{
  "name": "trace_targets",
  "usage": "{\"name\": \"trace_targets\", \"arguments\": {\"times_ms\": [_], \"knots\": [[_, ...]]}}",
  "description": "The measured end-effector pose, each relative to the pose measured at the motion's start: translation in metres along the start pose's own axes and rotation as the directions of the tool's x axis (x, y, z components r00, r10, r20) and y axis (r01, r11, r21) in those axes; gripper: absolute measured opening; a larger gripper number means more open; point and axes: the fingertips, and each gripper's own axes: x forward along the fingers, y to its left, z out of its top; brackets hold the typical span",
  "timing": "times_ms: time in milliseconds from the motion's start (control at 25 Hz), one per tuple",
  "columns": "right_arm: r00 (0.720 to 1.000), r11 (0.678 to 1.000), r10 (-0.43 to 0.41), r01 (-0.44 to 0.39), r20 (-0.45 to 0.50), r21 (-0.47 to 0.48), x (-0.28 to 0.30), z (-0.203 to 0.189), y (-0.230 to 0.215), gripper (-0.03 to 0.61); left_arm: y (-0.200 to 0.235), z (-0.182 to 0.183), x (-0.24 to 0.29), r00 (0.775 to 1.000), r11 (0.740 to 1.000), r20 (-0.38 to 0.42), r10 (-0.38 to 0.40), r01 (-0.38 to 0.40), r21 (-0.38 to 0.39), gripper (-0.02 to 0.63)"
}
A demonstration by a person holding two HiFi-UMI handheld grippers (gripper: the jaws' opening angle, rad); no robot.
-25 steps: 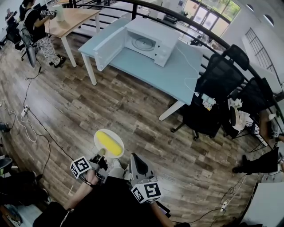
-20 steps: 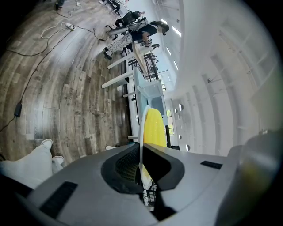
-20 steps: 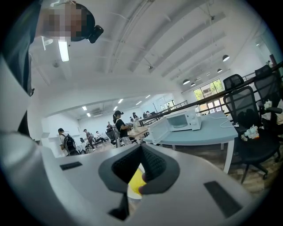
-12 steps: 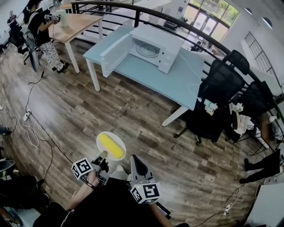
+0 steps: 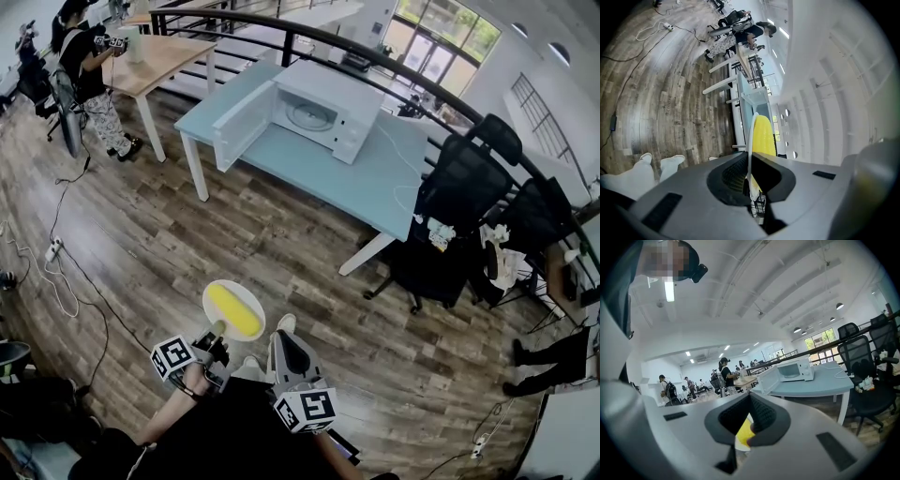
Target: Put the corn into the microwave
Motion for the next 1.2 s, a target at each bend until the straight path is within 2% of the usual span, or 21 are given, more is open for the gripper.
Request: {"name": "trace_targets", "arguments": {"times_ms": [240,440,800,1200], "knots": [[1.0,1.0,0.005,-0.005,0.006,-0.009,0.017,0.004,-0.005,0.009,-0.004,0.013,0.014,1.0,1.0,-0.004,0.003,-0.003,0.021,0.017],[1.0,1.0,0.004,-0.004,-0.002,0.02,0.035,0.004,-0.017,0.009,-0.005,0.021,0.026,1.0,0.999,-0.008,0.01,-0.01,0.03,0.018],[0.998,0.999,0.041,-0.04,-0.048,0.026,0.073,-0.003,-0.031,0.009,0.002,0.041,0.047,0.999,0.999,0.026,0.034,-0.034,-0.006,0.018],[0.998,0.999,0.023,-0.021,-0.061,0.037,0.11,0.01,-0.064,0.009,-0.007,0.059,0.09,0.999,0.999,0.02,0.04,-0.04,0.003,0.018]]}}
